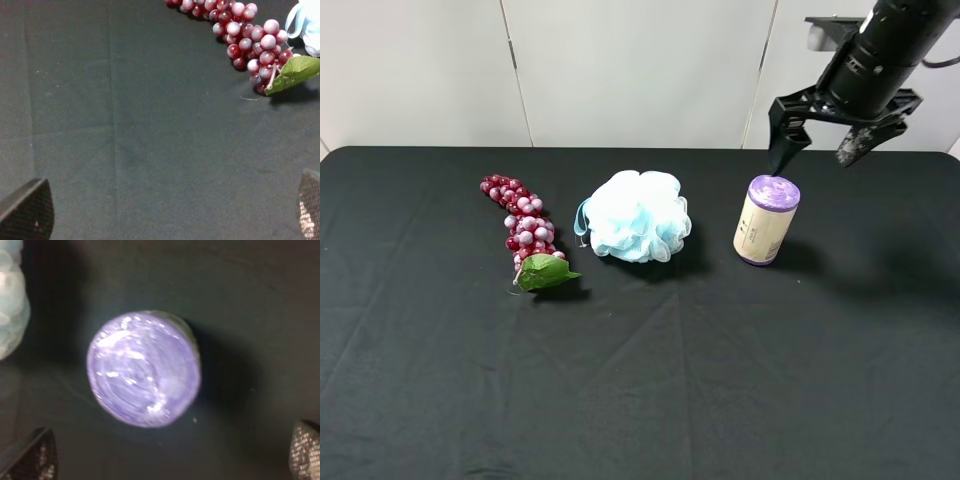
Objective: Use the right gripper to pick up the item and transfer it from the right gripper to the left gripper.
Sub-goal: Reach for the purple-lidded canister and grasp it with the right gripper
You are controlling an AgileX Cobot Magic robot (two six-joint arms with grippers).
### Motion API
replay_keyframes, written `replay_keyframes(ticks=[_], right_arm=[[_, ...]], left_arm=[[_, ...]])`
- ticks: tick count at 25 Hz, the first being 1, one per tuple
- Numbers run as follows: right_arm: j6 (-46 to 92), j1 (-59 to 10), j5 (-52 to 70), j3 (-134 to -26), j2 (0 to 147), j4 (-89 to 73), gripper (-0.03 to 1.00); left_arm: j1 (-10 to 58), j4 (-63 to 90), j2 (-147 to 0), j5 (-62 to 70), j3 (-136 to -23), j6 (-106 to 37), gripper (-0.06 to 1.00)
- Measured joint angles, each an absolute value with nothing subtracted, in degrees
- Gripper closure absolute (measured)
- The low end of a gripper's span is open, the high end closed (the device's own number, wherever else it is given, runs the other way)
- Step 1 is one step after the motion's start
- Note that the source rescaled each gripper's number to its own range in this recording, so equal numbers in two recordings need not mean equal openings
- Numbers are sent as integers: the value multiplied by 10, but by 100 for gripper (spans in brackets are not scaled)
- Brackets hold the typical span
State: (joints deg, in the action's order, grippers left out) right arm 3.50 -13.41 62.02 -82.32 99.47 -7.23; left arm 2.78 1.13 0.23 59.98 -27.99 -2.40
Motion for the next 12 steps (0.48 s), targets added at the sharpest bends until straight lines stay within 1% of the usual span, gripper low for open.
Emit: replay_keyframes(ticks=[2,12], right_arm=[[60,-134,615,-825,1007,-83,-1],[94,-134,600,-829,1044,-110,-1]], left_arm=[[28,11,2,600,-280,-24,3],[28,11,2,600,-280,-24,3]])
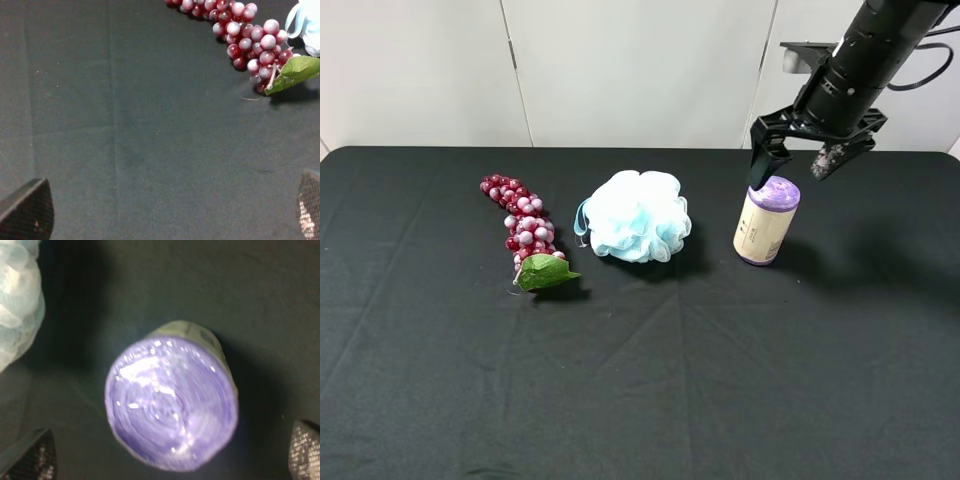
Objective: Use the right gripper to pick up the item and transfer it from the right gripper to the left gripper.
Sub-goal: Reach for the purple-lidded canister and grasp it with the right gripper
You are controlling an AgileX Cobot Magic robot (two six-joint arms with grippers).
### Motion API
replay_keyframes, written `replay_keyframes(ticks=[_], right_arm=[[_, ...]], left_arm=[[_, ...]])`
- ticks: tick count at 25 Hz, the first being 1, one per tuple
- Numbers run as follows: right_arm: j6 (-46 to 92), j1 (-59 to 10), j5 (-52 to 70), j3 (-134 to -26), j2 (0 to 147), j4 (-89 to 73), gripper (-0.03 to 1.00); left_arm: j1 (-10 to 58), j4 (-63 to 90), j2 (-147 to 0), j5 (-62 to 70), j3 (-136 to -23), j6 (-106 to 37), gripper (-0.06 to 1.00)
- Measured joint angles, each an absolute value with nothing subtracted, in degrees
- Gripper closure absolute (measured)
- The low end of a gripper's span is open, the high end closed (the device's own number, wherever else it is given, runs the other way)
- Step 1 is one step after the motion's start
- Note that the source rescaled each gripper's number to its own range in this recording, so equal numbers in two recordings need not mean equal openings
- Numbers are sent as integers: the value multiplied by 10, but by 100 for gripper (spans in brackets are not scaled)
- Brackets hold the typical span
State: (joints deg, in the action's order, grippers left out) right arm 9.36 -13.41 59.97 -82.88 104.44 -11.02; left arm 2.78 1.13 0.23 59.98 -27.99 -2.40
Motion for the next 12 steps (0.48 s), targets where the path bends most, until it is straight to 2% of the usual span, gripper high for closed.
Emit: replay_keyframes(ticks=[12], right_arm=[[141,-134,577,-829,1087,-133,-1]], left_arm=[[28,11,2,600,-280,-24,3]])
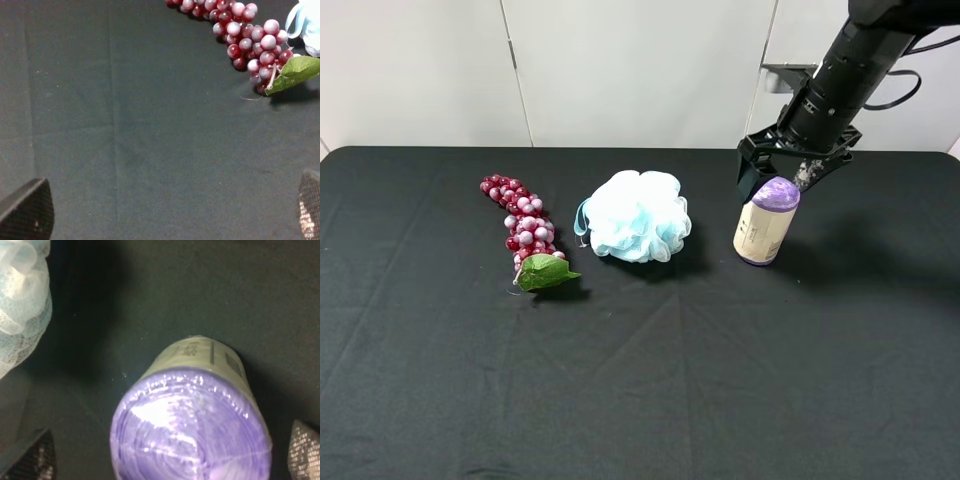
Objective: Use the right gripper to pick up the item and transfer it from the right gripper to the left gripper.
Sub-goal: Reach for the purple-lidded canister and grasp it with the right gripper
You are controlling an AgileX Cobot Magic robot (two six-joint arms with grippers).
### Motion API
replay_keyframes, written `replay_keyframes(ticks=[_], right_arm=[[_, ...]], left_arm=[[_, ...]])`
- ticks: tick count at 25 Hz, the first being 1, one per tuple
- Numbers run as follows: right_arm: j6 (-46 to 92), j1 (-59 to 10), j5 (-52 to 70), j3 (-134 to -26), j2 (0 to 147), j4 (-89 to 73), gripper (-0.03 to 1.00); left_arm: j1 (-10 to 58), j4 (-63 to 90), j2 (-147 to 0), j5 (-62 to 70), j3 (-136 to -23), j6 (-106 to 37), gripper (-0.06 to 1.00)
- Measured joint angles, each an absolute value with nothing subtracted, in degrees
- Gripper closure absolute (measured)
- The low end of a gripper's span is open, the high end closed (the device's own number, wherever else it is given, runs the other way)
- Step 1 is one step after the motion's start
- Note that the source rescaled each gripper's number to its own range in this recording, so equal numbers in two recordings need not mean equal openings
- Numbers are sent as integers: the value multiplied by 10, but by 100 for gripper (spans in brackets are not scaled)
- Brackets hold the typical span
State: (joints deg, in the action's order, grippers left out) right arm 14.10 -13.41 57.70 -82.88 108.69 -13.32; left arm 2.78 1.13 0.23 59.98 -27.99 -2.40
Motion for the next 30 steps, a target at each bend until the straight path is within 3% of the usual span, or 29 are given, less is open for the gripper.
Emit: replay_keyframes(ticks=[26,27,28,30], right_arm=[[112,-182,544,-829,1138,-39,-1],[112,-182,545,-829,1138,-39,5],[112,-182,547,-829,1138,-38,23],[112,-182,553,-829,1138,-34,81]], left_arm=[[28,11,2,600,-280,-24,3],[28,11,2,600,-280,-24,3],[28,11,2,600,-280,-24,3],[28,11,2,600,-280,-24,3]])
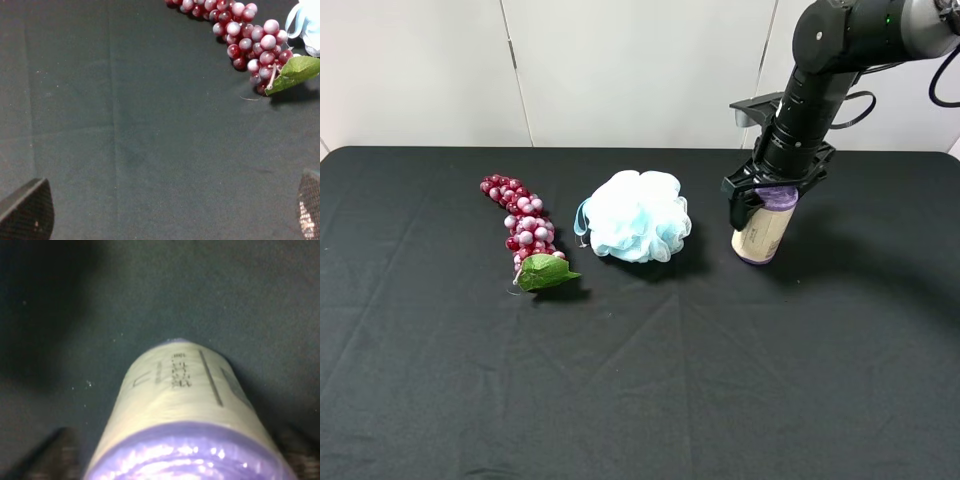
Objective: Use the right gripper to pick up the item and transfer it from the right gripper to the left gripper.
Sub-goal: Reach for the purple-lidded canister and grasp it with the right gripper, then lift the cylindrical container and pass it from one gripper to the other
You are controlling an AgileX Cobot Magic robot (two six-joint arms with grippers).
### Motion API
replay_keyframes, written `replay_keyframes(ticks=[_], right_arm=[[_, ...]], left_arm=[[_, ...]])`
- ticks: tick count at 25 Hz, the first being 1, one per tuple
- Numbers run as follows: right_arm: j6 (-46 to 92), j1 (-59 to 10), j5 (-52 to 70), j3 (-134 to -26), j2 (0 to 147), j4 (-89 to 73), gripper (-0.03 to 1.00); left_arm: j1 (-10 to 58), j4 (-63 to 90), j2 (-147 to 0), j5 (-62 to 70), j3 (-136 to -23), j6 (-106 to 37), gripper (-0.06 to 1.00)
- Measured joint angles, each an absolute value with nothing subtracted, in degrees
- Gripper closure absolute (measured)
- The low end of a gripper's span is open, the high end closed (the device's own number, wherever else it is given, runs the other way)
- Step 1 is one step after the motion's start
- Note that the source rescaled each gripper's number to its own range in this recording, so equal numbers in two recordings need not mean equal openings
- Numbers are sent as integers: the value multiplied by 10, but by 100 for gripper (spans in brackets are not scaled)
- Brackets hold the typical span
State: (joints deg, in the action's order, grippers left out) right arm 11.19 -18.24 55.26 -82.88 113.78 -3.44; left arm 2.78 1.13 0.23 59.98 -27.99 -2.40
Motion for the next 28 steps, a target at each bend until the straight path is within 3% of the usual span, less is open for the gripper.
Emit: replay_keyframes(ticks=[1,9,19,28], right_arm=[[112,-182,554,-829,1138,-34,97],[113,-182,573,-839,1138,-35,95],[113,-182,690,-988,1129,-80,95],[113,-182,695,-992,1050,-146,95]], left_arm=[[28,11,2,600,-280,-24,3],[28,11,2,600,-280,-24,3],[28,11,2,600,-280,-24,3],[28,11,2,600,-280,-24,3]])
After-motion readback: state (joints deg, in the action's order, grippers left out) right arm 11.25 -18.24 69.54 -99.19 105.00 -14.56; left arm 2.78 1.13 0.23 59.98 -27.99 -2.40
